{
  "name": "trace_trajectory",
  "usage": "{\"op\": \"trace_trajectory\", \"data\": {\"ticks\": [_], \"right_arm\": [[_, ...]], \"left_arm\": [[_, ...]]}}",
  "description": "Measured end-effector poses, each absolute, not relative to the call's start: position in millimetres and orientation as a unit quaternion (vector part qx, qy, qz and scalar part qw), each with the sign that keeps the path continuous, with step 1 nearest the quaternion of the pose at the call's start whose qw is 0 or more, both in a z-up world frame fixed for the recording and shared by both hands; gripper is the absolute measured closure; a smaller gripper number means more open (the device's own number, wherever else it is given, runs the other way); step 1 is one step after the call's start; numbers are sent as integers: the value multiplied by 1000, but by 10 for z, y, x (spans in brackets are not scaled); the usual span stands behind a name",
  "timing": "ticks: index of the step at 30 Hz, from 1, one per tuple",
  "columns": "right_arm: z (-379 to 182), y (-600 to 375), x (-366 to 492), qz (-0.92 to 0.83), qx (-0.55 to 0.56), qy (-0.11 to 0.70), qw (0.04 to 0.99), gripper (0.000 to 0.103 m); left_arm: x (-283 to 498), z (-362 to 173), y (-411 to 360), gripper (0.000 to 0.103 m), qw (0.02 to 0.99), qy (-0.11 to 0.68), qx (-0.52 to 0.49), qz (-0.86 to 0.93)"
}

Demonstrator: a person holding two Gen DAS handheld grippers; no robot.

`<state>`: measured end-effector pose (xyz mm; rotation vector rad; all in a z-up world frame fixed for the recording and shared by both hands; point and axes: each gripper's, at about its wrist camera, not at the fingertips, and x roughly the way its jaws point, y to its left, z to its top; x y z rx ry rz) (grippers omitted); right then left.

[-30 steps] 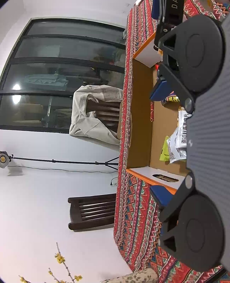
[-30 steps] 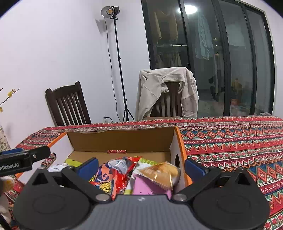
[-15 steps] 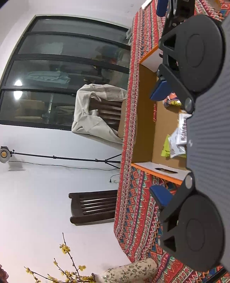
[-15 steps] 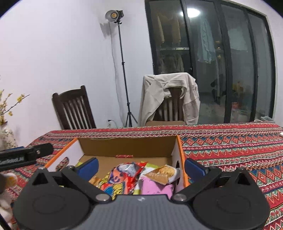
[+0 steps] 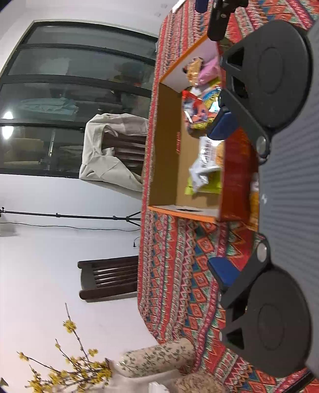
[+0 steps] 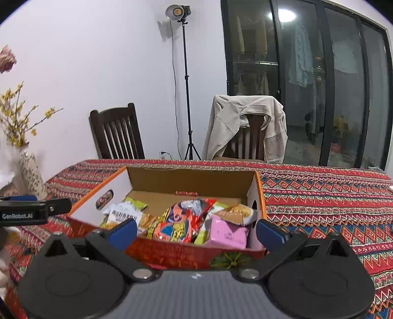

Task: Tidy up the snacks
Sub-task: 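Move both open tools back over the snack pile, then grasp a white packet with the right tool while the left tool grasps a cracker packet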

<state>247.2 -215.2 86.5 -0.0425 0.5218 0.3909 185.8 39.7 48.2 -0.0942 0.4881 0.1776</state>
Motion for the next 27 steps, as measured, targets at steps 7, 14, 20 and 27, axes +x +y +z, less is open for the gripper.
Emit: {"op": "trace_trajectory", "data": {"ticks": [7, 14, 20, 27], "right_arm": [[638, -2106, 2402, 185, -55, 285, 939, 0], [451, -1987, 2458, 178, -89, 314, 928, 7], [306, -1897, 2629, 181, -101, 340, 917, 17], [166, -1952, 2703, 200, -64, 346, 915, 24]], "left_arm": [[1720, 234, 490, 0, 962, 251, -49, 95], [1727, 104, 496, 0, 961, 257, -48, 89], [1749, 44, 548, 0, 957, 269, -61, 86], [1768, 10, 548, 0, 955, 277, -65, 83]]}}
